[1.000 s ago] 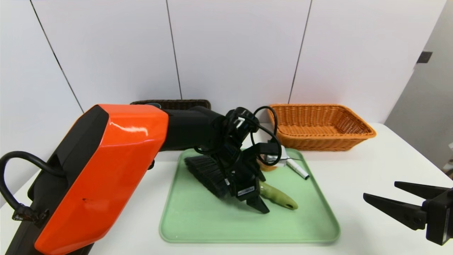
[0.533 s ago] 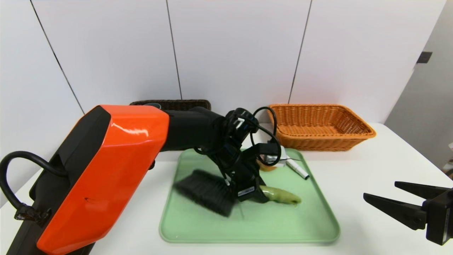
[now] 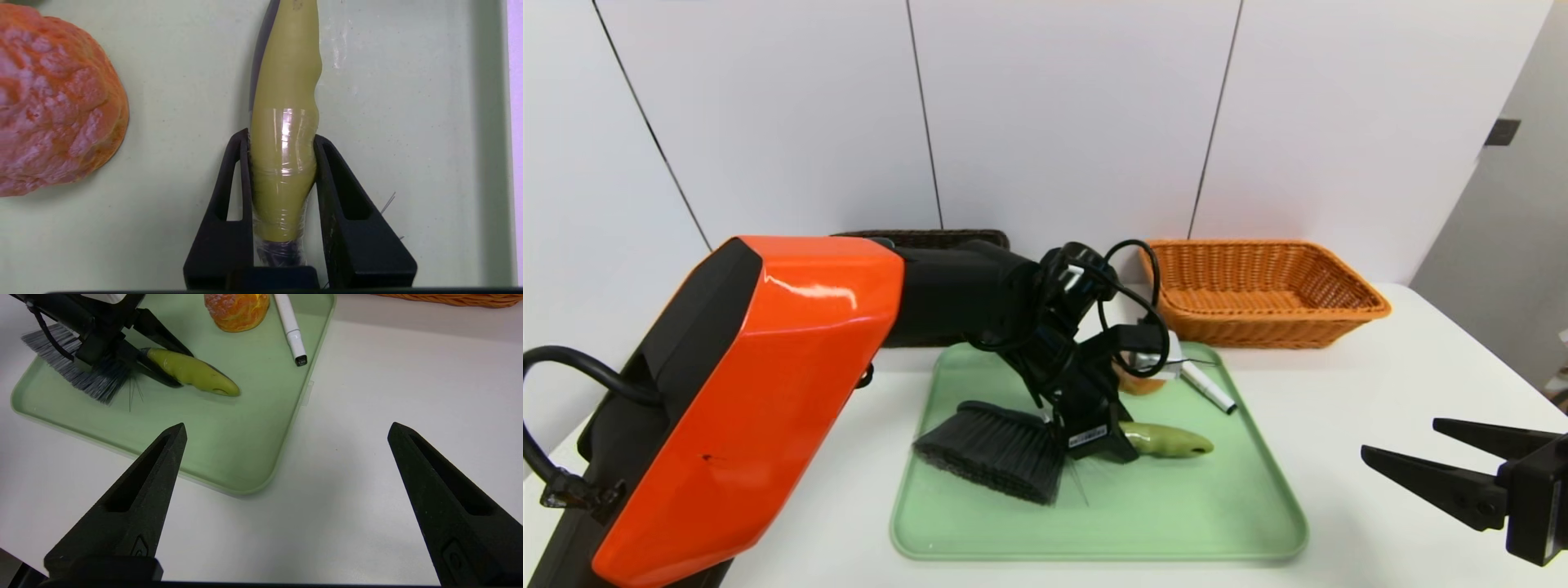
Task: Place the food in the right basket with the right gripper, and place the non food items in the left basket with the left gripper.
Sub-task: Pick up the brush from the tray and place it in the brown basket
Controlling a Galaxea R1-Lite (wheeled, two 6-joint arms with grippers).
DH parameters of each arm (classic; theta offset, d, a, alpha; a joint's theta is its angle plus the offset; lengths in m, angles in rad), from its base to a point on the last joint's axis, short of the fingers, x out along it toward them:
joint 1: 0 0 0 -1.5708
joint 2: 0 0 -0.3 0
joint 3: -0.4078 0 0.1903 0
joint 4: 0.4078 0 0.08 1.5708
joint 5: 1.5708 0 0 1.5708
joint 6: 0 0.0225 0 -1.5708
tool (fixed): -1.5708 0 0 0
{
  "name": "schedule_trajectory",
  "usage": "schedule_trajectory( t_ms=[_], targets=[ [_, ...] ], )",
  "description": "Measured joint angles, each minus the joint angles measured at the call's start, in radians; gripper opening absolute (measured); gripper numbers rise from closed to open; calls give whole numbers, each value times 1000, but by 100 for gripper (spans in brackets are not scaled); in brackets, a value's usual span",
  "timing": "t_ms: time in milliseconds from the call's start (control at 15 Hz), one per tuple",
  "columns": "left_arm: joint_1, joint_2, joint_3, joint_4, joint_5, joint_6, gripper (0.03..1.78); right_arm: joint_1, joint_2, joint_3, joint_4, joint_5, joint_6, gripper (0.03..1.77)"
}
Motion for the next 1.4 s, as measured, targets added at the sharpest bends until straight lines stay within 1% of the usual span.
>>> schedule_trajectory(
  t_ms=[600, 800, 1067, 1400],
  targets=[
    [3, -103, -1, 14, 0, 1, 46, 0, -16, -3, 0, 0, 2, 170],
    [3, -149, -1, 15, 39, 1, 46, 0, -20, -1, 0, 0, 2, 170],
    [7, -207, -1, 19, 49, -6, 46, 0, -35, 0, 3, -1, 1, 170],
    [13, -280, -1, 9, 50, -54, 46, 0, -42, 7, 2, -1, 11, 170]
  ],
)
